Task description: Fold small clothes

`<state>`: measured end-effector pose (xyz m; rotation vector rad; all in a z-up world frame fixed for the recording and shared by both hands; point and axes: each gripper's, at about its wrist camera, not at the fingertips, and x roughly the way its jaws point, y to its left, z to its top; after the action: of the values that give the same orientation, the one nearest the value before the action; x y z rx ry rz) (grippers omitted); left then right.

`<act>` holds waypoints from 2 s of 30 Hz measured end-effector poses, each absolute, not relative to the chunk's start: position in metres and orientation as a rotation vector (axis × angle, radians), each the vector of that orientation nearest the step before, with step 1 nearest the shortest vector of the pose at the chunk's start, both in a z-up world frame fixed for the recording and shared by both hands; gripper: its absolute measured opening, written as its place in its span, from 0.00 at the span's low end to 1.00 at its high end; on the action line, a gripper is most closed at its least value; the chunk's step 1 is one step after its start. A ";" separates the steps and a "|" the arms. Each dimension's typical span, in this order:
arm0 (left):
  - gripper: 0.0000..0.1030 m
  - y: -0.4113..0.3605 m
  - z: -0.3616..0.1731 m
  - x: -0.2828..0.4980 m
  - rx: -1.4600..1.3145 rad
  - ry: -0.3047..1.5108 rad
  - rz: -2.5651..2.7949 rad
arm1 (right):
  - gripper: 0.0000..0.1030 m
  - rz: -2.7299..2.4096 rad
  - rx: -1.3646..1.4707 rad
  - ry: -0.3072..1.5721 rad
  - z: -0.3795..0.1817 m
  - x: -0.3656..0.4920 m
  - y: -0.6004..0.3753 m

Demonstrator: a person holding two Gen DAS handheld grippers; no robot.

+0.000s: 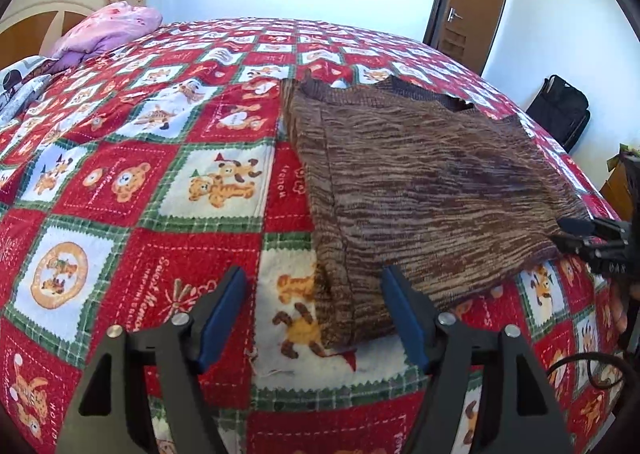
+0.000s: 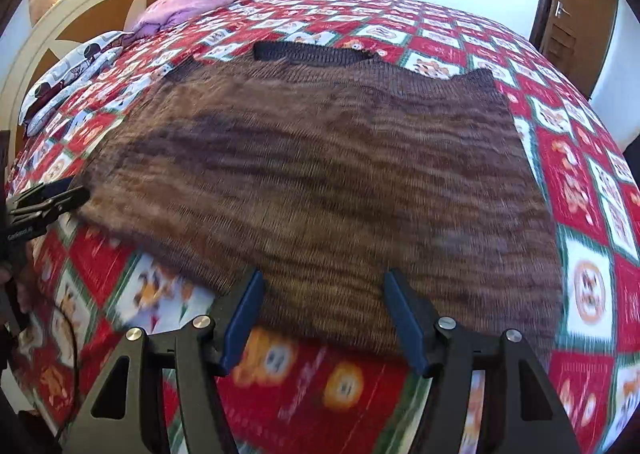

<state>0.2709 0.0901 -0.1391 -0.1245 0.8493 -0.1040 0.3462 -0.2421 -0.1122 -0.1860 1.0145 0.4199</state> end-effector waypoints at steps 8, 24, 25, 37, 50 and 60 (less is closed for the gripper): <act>0.75 0.088 -0.141 0.265 -0.116 0.837 -0.089 | 0.62 0.504 -0.206 0.904 -0.091 0.355 -0.189; 0.78 0.104 -0.130 0.235 -0.197 0.805 -0.106 | 0.62 0.577 -0.289 0.916 -0.107 0.326 -0.162; 0.78 0.108 -0.126 0.231 -0.201 0.796 -0.100 | 0.62 0.591 -0.305 0.884 -0.103 0.321 -0.157; 0.78 0.162 -0.107 0.207 -0.193 0.757 -0.001 | 0.62 0.741 -0.699 0.630 -0.110 0.259 -0.058; 0.78 0.183 -0.113 0.209 -0.215 0.782 0.020 | 0.62 0.704 -0.656 0.636 -0.120 0.277 0.003; 0.78 0.197 -0.122 0.222 -0.222 0.823 0.031 | 0.62 0.674 -0.599 0.620 -0.122 0.283 0.004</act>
<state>0.2215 0.1965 -0.1220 -0.2217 0.8233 0.0306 0.2826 0.0042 -0.1216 -0.5987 0.6197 0.6740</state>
